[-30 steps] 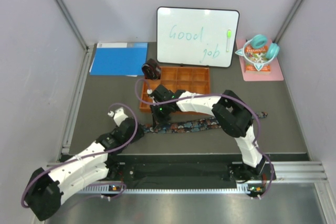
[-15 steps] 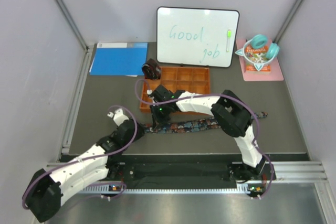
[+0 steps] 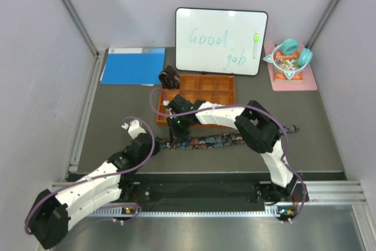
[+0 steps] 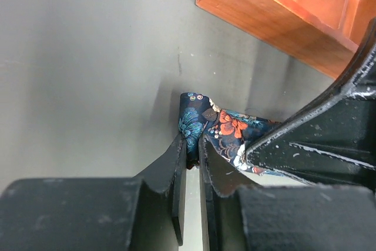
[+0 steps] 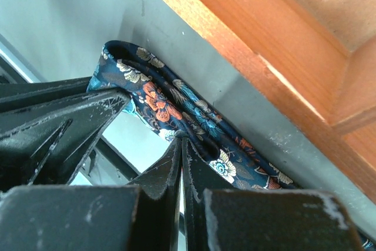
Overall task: Roll the ties
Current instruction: Roll the tie at the center of the board.
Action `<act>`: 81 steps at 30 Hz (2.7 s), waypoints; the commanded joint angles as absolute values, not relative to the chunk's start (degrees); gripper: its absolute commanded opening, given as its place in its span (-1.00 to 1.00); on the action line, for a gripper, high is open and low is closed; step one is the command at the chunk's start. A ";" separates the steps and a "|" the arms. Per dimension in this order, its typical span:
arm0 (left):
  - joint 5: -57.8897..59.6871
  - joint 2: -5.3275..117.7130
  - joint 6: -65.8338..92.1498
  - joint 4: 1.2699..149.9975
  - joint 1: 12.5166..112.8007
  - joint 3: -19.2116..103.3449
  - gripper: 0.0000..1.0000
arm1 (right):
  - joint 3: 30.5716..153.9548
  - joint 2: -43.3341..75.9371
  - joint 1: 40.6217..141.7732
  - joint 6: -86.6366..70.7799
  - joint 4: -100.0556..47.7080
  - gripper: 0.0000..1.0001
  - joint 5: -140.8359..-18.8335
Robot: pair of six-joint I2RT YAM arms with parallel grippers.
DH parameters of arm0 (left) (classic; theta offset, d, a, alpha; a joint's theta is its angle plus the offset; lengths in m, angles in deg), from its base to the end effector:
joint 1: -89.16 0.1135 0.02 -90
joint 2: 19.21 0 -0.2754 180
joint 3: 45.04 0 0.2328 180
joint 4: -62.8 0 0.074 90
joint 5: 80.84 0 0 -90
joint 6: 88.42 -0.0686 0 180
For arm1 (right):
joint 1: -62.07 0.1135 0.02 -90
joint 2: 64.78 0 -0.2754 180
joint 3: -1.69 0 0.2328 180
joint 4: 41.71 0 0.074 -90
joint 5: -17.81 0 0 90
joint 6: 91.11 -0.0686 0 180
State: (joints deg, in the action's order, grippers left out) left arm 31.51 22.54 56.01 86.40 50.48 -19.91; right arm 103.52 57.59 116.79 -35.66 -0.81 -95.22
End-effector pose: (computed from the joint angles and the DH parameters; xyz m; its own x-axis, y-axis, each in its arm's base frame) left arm 0.1276 -0.0687 0.1415 -0.5790 -0.5001 -0.6439 -0.2056 0.8538 -0.4783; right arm 0.2386 0.3837 0.1440 -0.9052 -0.3757 -0.1989 -0.4200 0.7187 0.5541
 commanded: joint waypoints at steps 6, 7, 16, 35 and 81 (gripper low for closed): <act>33.95 24.91 52.12 100.49 50.57 -6.47 -0.75 | 109.17 60.38 117.27 -35.12 1.27 -1.00 -93.55; 33.86 24.73 52.03 101.20 50.57 -5.76 -0.75 | 109.53 60.64 117.27 -35.21 1.35 -1.00 -93.81; 32.36 23.06 51.76 106.39 50.05 -0.22 -0.75 | 114.01 62.05 117.44 -37.41 0.21 -1.00 -97.33; 37.37 37.91 52.20 101.47 37.40 3.64 -0.75 | 108.04 58.89 117.27 -37.85 -2.16 -1.00 -100.23; 36.67 51.10 48.95 97.95 32.47 5.31 0.21 | 79.37 19.07 104.70 -30.91 12.78 -0.92 -80.19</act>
State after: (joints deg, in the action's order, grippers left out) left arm 36.71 52.62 49.78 96.46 32.63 2.82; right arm 76.62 21.09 105.12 -32.12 12.30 -81.21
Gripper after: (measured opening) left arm 0.571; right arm 0.037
